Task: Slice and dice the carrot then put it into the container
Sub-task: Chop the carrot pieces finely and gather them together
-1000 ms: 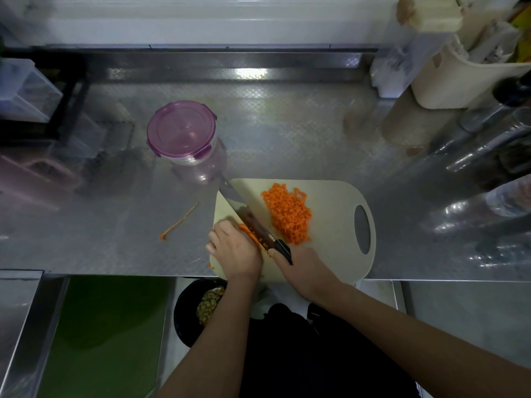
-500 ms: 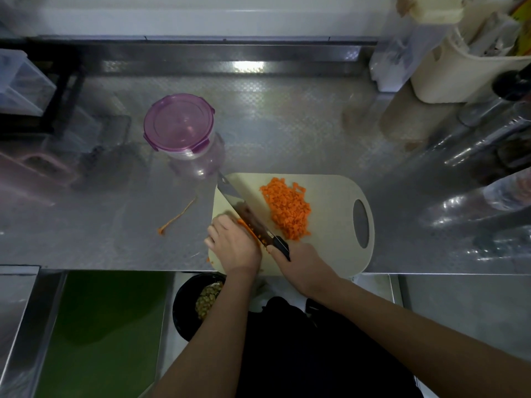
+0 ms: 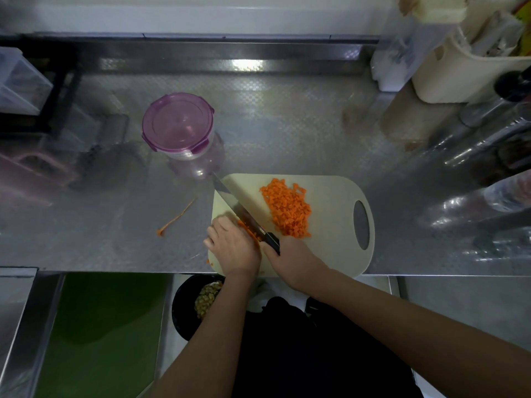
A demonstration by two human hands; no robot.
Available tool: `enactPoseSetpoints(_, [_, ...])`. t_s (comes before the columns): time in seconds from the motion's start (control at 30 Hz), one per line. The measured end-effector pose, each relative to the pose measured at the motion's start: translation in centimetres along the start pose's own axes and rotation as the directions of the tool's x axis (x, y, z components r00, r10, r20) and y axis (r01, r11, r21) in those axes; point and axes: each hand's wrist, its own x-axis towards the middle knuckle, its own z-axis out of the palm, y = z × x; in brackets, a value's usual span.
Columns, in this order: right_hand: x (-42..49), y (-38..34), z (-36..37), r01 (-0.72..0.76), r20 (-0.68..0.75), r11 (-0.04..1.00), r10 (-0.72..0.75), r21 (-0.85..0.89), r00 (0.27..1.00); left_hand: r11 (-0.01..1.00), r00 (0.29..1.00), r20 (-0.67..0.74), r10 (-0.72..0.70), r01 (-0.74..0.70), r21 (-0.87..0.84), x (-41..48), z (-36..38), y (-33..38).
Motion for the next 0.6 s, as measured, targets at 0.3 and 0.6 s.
enactPoseSetpoints(0.3, [0.08, 0.09, 0.05, 0.008, 0.004, 0.999, -0.008, -0.039, 1.0, 0.999, 1.0, 0.019, 0.0, -0.001, 0.035, 0.03, 0.04, -0.08])
enactPoseSetpoints(0.6, [0.6, -0.29, 0.21, -0.004, 0.075, 1.0, 0.004, -0.01, 0.997, 0.999, 0.999, -0.035, 0.005, -0.006, -0.053, -0.02, -0.15, -0.03])
